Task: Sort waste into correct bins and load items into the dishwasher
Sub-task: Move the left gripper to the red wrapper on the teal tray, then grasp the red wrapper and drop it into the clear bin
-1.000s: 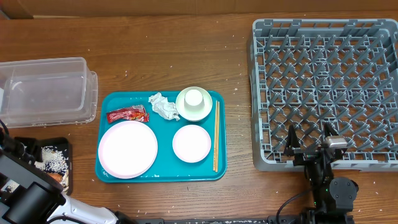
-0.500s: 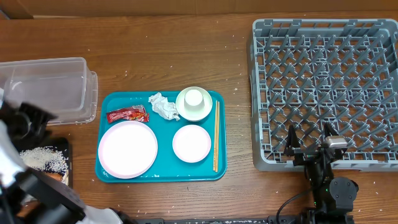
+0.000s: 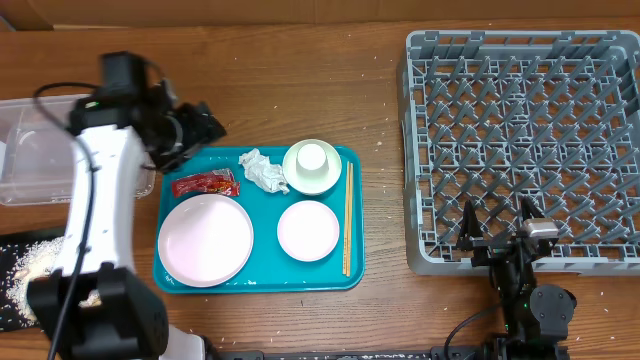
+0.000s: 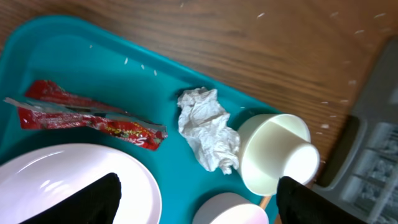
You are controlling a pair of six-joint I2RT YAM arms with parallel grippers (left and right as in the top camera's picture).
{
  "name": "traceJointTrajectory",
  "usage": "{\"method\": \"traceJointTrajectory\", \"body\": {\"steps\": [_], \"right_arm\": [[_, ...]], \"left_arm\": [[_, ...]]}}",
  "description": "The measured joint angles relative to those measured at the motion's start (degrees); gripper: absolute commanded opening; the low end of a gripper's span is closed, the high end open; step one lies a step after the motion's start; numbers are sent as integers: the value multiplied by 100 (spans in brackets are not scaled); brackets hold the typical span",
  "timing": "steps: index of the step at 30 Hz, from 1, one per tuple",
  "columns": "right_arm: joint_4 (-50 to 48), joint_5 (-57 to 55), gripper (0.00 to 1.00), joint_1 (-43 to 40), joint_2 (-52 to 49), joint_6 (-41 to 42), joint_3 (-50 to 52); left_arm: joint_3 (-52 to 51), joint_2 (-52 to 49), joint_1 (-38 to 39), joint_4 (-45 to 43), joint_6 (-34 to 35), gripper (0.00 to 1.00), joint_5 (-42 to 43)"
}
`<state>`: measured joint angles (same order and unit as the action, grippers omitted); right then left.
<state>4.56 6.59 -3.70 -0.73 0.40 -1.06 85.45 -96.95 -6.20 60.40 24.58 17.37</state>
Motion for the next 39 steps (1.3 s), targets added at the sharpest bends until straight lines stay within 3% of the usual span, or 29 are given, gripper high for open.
{"method": "traceJointTrajectory", "body": {"steps": [6,13,21,31,39], "right_arm": [[-2,0,100,0,0,0,2],[0,0,100,0,0,0,0],[0,-2,100,0,0,2,2],[0,-2,100,0,0,0,0],[0,0,100,0,0,0,0]], "left_arm": [[0,-601,553,-26,1244,72,-1134],[0,-1272,612,-74,2177,62,-1541],[0,-1777,612,-142,2424,59,-1661],[0,-1974,612,-166,2500,6,-1674],[866,-2050,612,863,2253,4,-1635]]}}
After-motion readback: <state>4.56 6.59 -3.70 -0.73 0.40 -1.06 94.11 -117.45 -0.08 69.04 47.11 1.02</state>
